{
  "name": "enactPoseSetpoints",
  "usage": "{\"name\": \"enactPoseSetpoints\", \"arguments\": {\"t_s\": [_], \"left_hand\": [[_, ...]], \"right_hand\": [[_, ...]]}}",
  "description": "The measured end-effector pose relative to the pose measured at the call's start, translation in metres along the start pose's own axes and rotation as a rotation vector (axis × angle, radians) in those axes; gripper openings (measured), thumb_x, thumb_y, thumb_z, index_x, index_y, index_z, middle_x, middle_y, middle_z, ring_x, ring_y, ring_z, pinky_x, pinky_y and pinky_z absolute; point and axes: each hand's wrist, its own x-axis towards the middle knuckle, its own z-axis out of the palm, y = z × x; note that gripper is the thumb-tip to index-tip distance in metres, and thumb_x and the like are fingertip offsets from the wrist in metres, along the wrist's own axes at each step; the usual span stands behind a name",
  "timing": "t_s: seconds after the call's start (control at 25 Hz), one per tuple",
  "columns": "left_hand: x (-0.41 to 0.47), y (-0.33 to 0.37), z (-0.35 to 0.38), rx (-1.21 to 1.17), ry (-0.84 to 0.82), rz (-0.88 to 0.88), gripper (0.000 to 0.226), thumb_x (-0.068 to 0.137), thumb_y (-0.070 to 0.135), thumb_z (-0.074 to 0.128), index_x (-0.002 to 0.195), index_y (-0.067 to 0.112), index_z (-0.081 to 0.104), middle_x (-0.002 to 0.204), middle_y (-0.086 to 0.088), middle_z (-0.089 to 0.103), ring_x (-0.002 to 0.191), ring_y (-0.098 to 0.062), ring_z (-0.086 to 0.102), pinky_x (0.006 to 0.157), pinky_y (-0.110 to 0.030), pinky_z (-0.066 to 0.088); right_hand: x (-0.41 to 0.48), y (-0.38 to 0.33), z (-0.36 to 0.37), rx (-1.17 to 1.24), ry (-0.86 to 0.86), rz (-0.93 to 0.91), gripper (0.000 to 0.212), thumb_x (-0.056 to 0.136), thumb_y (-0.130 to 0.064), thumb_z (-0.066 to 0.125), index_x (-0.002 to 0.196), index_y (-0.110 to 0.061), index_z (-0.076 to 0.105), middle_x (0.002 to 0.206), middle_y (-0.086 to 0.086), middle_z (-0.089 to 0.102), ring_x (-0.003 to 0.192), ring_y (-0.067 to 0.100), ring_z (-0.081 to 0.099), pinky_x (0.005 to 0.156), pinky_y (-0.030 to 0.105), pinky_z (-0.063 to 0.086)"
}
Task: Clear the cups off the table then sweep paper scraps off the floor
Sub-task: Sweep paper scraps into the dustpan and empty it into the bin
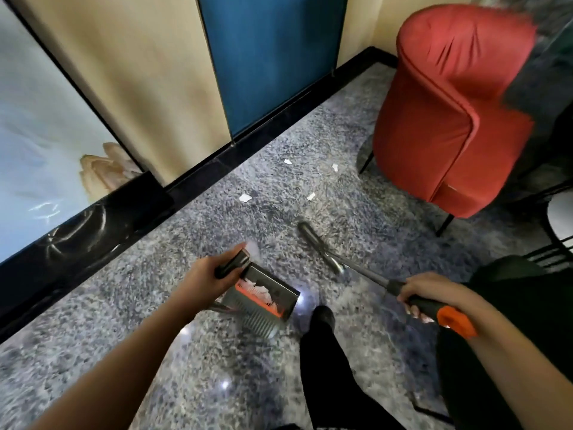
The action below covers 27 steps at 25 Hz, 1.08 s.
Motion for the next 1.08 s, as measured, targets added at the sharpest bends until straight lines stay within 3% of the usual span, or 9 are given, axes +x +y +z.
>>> {"name": "enactPoseSetpoints", "arguments": {"t_s": [0.16, 0.28, 0.36, 0.52, 0.6, 0.76, 0.92, 1.0, 1.08], "left_hand": [[0.106, 0.025, 0.0, -0.057, 0.032, -0.01, 0.052, 0.085, 0.01, 0.068, 0.129, 0.031, 0.053, 0.087, 0.024, 0.071, 0.088, 0.018, 0.055, 0.061, 0.003, 0.035], [0.175, 0.042, 0.0, -0.036, 0.075, -0.012, 0.049, 0.086, 0.009, 0.066, 0.132, 0.019, 0.054, 0.093, 0.043, 0.043, 0.084, 0.025, 0.037, 0.054, 0.002, 0.034], [0.21, 0.051, -0.001, 0.01, 0.074, -0.025, 0.048, 0.087, 0.011, 0.066, 0.133, 0.019, 0.054, 0.089, 0.045, 0.047, 0.078, 0.028, 0.043, 0.053, 0.0, 0.035], [0.285, 0.059, -0.004, 0.102, 0.046, -0.037, 0.053, 0.086, 0.021, 0.068, 0.134, 0.033, 0.05, 0.075, -0.002, 0.067, 0.08, 0.003, 0.061, 0.055, -0.006, 0.038], [0.324, 0.059, -0.006, 0.109, 0.004, -0.046, 0.054, 0.087, 0.026, 0.067, 0.135, 0.039, 0.046, 0.071, -0.004, 0.068, 0.073, -0.007, 0.065, 0.059, -0.014, 0.042], [0.391, 0.065, -0.01, 0.074, -0.025, -0.022, 0.056, 0.086, 0.023, 0.068, 0.134, 0.041, 0.045, 0.061, 0.014, 0.058, 0.055, 0.014, 0.053, 0.055, -0.01, 0.039], [0.436, 0.069, -0.008, -0.005, 0.015, -0.065, 0.052, 0.085, 0.015, 0.069, 0.133, 0.028, 0.053, 0.078, 0.009, 0.069, 0.06, 0.02, 0.049, 0.062, -0.009, 0.043], [0.455, 0.077, -0.005, -0.062, -0.01, -0.086, 0.052, 0.087, 0.015, 0.067, 0.135, 0.028, 0.052, 0.102, -0.004, 0.072, 0.079, 0.002, 0.061, 0.081, -0.025, 0.052], [0.475, 0.085, -0.003, -0.06, -0.018, -0.101, 0.052, 0.088, 0.017, 0.066, 0.135, 0.031, 0.05, 0.11, -0.006, 0.07, 0.089, -0.016, 0.068, 0.085, -0.035, 0.053]], "right_hand": [[0.066, -0.095, -0.077, -0.075, 0.075, -0.009, 0.019, 0.081, 0.008, 0.051, 0.063, 0.003, 0.053, 0.042, 0.013, 0.049, 0.027, 0.016, 0.044, 0.032, 0.016, 0.036], [0.105, -0.168, -0.121, -0.075, 0.121, -0.043, 0.018, 0.08, 0.008, 0.053, 0.062, 0.003, 0.053, 0.036, 0.011, 0.049, 0.025, 0.016, 0.045, 0.032, 0.015, 0.037], [0.128, -0.213, -0.139, -0.046, 0.138, -0.066, 0.022, 0.08, 0.01, 0.052, 0.06, 0.002, 0.051, 0.031, 0.01, 0.046, 0.022, 0.015, 0.043, 0.03, 0.013, 0.036], [0.187, -0.306, -0.176, 0.036, 0.157, -0.09, 0.024, 0.08, 0.013, 0.05, 0.058, 0.003, 0.049, 0.035, 0.013, 0.047, 0.021, 0.014, 0.042, 0.03, 0.015, 0.038], [0.216, -0.344, -0.195, 0.07, 0.156, -0.086, 0.024, 0.081, 0.012, 0.05, 0.06, 0.003, 0.047, 0.05, 0.016, 0.048, 0.023, 0.014, 0.042, 0.031, 0.015, 0.038], [0.268, -0.411, -0.222, 0.037, 0.182, -0.1, 0.02, 0.081, 0.011, 0.05, 0.064, 0.002, 0.046, 0.059, 0.014, 0.044, 0.024, 0.013, 0.042, 0.03, 0.016, 0.038], [0.313, -0.466, -0.239, -0.098, 0.225, -0.167, 0.021, 0.079, 0.012, 0.053, 0.06, 0.002, 0.048, 0.038, 0.012, 0.046, 0.021, 0.014, 0.041, 0.029, 0.015, 0.037], [0.335, -0.487, -0.246, -0.184, 0.232, -0.19, 0.023, 0.077, 0.01, 0.055, 0.056, 0.003, 0.049, 0.031, 0.011, 0.045, 0.022, 0.016, 0.042, 0.029, 0.015, 0.035], [0.361, -0.507, -0.252, -0.236, 0.231, -0.193, 0.024, 0.076, 0.008, 0.055, 0.053, 0.003, 0.05, 0.033, 0.011, 0.046, 0.026, 0.019, 0.044, 0.033, 0.018, 0.036]]}}
